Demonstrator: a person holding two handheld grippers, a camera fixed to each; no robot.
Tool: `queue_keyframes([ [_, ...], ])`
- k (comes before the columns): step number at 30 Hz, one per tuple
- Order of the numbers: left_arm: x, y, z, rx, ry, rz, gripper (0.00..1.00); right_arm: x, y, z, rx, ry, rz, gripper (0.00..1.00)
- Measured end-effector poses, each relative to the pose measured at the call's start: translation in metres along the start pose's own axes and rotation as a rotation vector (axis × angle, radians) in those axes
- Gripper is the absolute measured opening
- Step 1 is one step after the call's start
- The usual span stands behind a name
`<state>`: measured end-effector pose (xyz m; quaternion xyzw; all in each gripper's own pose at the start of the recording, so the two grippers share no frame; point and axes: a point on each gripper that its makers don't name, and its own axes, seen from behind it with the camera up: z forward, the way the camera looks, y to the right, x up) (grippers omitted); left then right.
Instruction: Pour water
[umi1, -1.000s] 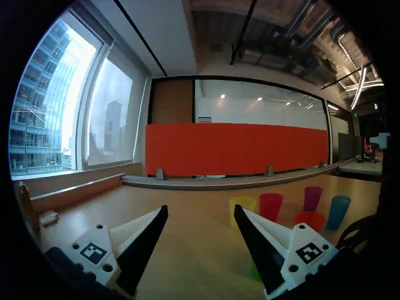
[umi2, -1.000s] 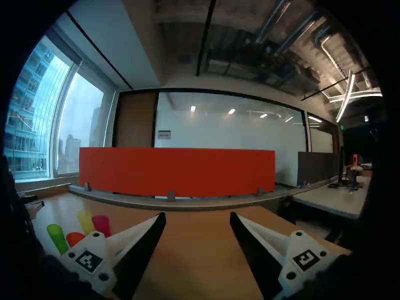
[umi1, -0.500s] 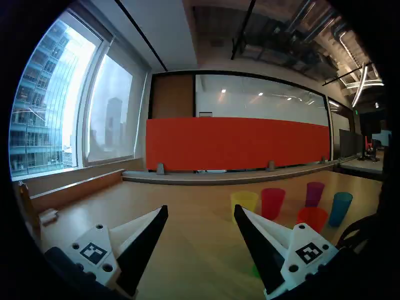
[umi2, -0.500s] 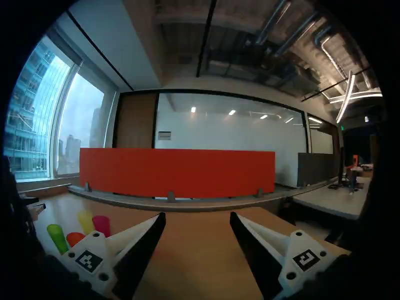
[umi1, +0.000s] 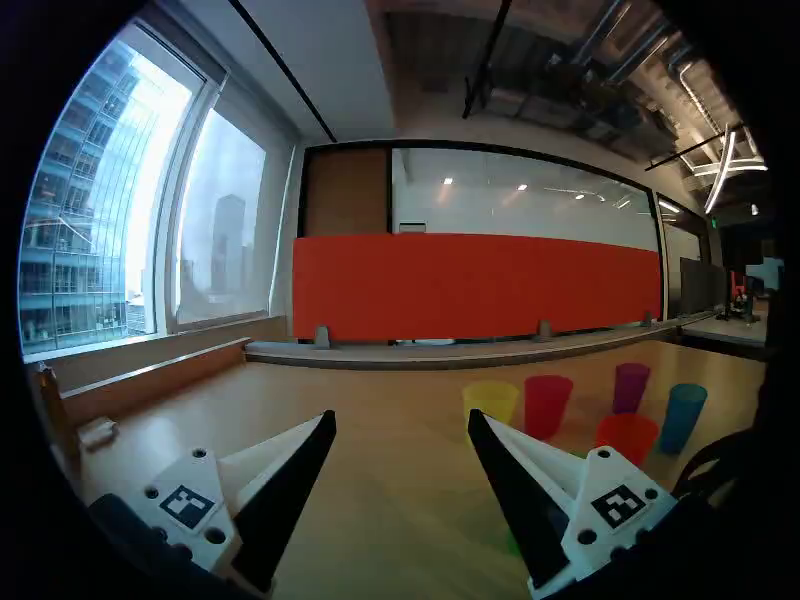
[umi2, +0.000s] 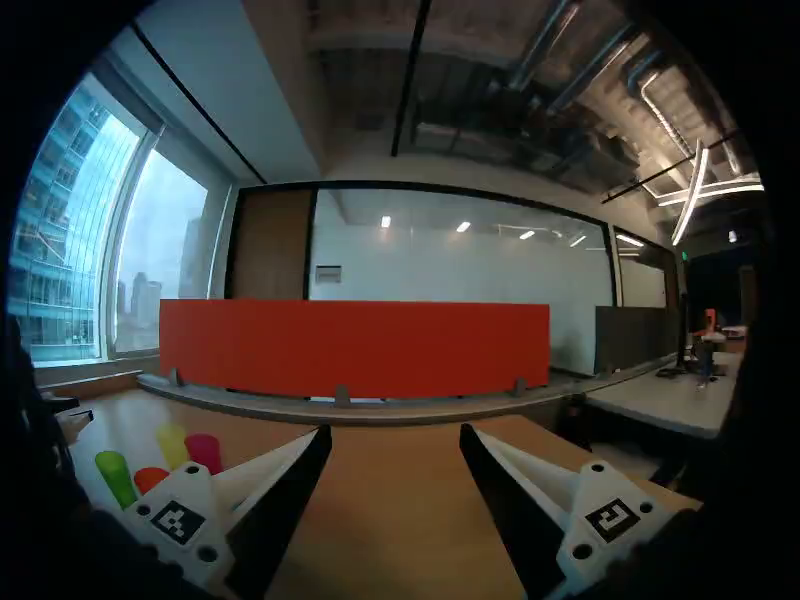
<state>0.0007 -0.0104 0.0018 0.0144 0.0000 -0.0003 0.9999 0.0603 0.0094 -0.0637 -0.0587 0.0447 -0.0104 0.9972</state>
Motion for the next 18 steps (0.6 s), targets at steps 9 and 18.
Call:
queue_keyframes([
  [9,0.0003,0.0003,0.0005,0.0,0.0,0.0,0.99,-0.0022,-0.0007,-0.0027,0.012,0.002,-0.003,0.99],
  [18,-0.0002,-0.0001,0.0001,0.0,-0.001,0.001,0.99,-0.002,-0.0025,-0.0019,0.039,0.015,-0.018,0.99],
])
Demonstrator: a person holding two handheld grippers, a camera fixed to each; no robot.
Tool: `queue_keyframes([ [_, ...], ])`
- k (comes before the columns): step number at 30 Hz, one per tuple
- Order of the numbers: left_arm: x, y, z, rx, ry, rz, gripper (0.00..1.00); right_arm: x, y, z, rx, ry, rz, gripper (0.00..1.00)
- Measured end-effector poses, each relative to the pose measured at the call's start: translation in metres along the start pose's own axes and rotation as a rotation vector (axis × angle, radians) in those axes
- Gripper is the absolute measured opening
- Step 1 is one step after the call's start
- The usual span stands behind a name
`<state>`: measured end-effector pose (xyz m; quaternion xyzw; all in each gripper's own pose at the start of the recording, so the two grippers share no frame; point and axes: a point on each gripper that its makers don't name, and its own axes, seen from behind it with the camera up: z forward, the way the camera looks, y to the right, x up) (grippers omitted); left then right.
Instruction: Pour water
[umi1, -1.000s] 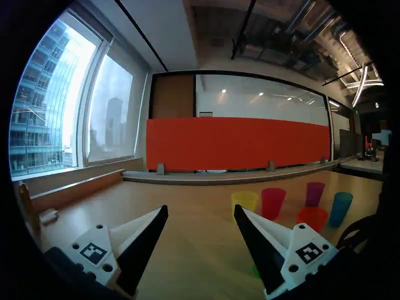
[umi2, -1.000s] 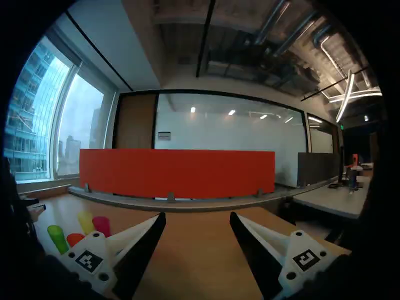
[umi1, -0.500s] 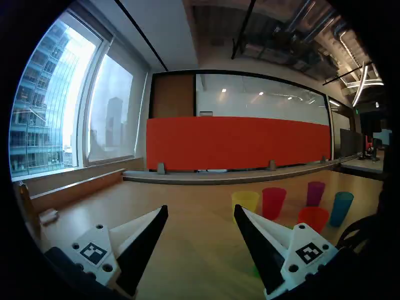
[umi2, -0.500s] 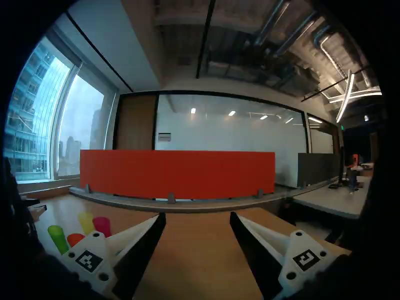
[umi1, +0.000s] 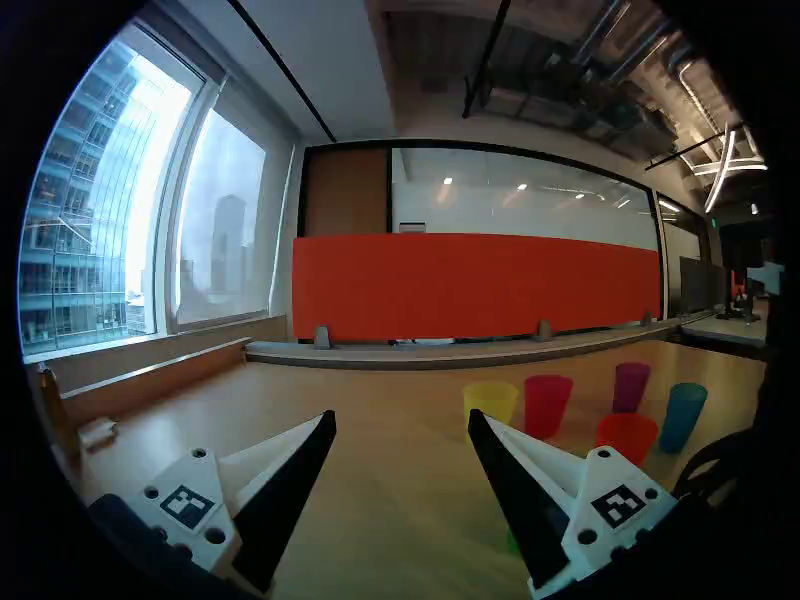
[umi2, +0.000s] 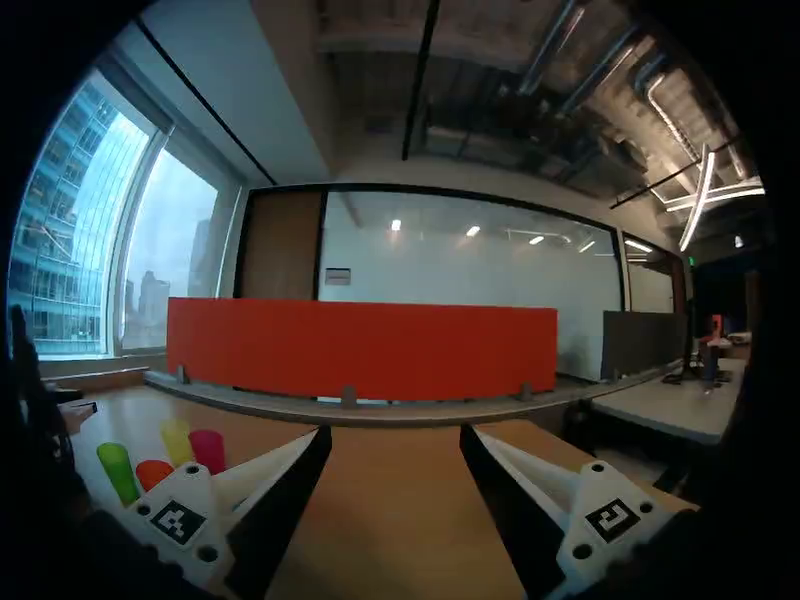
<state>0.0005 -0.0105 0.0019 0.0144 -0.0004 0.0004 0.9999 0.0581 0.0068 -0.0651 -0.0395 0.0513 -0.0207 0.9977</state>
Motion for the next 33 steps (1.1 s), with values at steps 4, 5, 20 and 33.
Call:
queue_keyframes([
  [4,0.0,0.0,0.0,0.0,0.0,0.0,0.99,-0.005,-0.005,0.005,0.015,0.003,-0.002,0.99],
  [5,0.0,0.0,0.0,0.0,0.0,-0.001,0.99,-0.007,-0.006,0.007,0.02,0.002,-0.001,0.99],
  [20,0.0,0.0,0.0,0.0,0.0,0.0,0.99,-0.04,-0.028,0.036,0.05,-0.009,0.02,0.99],
  [33,0.0,0.0,0.0,0.0,0.0,0.0,0.99,-0.074,-0.035,0.048,0.052,-0.018,-0.017,0.99],
])
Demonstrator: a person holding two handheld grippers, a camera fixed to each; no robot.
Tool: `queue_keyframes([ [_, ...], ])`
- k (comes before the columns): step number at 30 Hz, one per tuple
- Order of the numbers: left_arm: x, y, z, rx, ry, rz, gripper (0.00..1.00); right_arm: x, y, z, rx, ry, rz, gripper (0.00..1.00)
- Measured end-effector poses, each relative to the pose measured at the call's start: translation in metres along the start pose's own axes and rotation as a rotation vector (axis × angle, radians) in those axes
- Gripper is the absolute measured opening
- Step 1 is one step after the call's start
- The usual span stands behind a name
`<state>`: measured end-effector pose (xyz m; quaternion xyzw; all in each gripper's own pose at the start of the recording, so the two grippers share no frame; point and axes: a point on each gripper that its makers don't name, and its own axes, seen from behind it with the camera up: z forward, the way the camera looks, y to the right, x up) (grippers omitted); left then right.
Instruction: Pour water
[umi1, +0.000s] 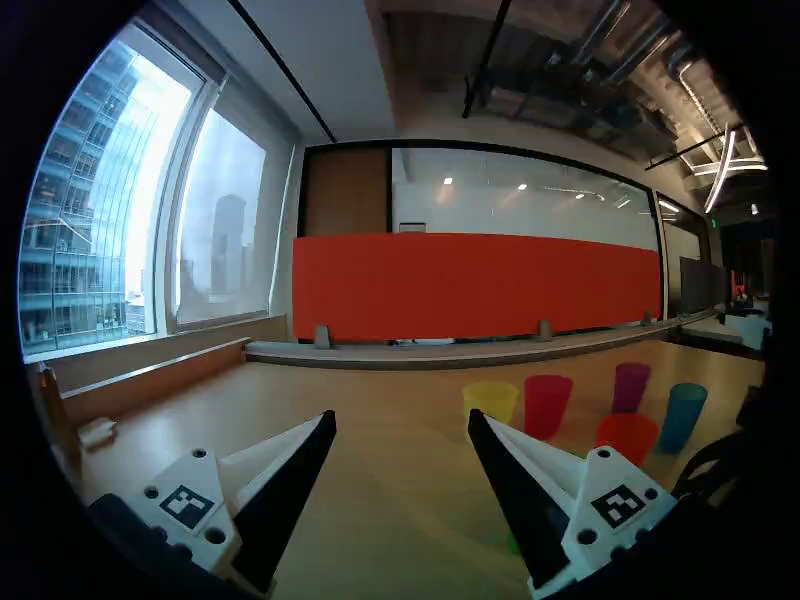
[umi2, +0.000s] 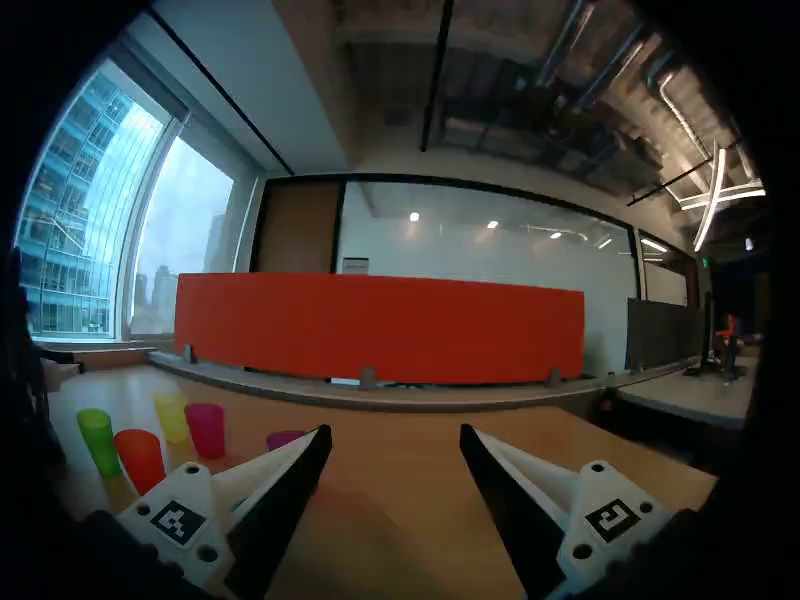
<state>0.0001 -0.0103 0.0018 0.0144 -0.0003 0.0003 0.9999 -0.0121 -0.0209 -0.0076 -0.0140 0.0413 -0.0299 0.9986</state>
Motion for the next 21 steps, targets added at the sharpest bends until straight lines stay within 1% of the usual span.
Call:
queue_keyframes([
  [6,0.0,0.0,0.0,0.0,0.0,0.0,0.99,-0.016,0.005,0.004,-0.009,-0.029,0.015,0.99],
  [15,0.0,0.0,0.0,0.0,0.0,0.0,0.99,-0.032,0.014,0.007,-0.012,-0.054,0.047,0.99],
  [21,0.0,0.0,0.0,0.0,0.0,0.0,0.99,-0.035,0.018,0.008,-0.013,-0.064,0.052,0.99],
])
